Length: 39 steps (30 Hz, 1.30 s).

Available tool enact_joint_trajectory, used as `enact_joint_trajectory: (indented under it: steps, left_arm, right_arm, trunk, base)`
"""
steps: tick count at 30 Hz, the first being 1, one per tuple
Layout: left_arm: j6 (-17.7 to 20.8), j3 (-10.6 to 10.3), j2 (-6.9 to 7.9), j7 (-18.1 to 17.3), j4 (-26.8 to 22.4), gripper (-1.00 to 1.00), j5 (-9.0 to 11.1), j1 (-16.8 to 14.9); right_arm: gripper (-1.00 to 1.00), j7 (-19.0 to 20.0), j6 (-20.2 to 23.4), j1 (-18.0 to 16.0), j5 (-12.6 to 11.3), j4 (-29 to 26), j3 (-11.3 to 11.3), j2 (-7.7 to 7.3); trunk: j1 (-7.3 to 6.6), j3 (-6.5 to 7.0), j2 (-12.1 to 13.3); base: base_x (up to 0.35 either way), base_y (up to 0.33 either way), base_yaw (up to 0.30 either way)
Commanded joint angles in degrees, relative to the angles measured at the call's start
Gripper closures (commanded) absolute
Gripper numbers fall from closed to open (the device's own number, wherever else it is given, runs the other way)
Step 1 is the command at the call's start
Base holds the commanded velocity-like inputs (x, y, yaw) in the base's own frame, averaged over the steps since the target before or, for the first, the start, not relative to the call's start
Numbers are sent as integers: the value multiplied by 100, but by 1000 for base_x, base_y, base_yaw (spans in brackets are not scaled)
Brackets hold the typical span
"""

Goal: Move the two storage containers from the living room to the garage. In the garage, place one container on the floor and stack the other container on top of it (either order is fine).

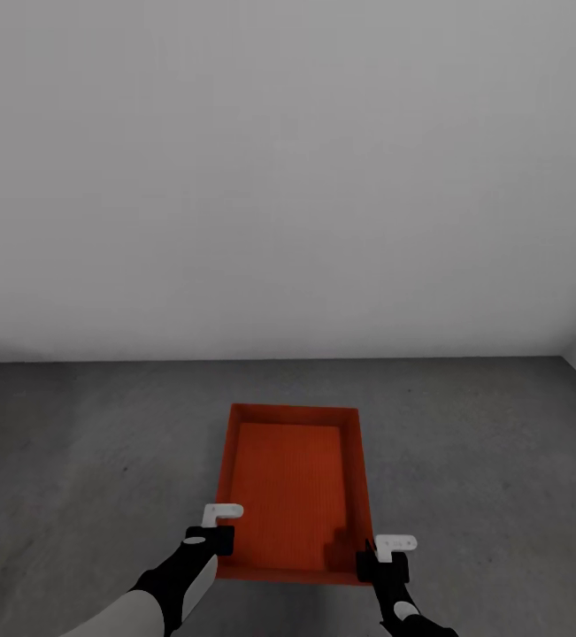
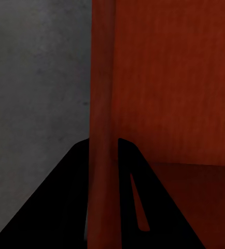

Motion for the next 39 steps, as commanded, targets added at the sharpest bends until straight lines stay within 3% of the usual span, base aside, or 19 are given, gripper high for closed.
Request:
enact_joint_trajectory:
  steps: [1, 39]
  left_arm:
    - [35, -14, 0, 63, 7, 100, 97, 2]
    - [35, -13, 0, 63, 2, 100, 97, 2]
  right_arm:
    - [100, 17, -160, -5, -24, -124, 57, 2]
    - [100, 17, -160, -5, -25, -125, 57, 2]
  trunk:
    - [22, -23, -44]
    - [857, -705, -1568]
  base:
    - [0, 0, 0]
    - [0, 0, 0]
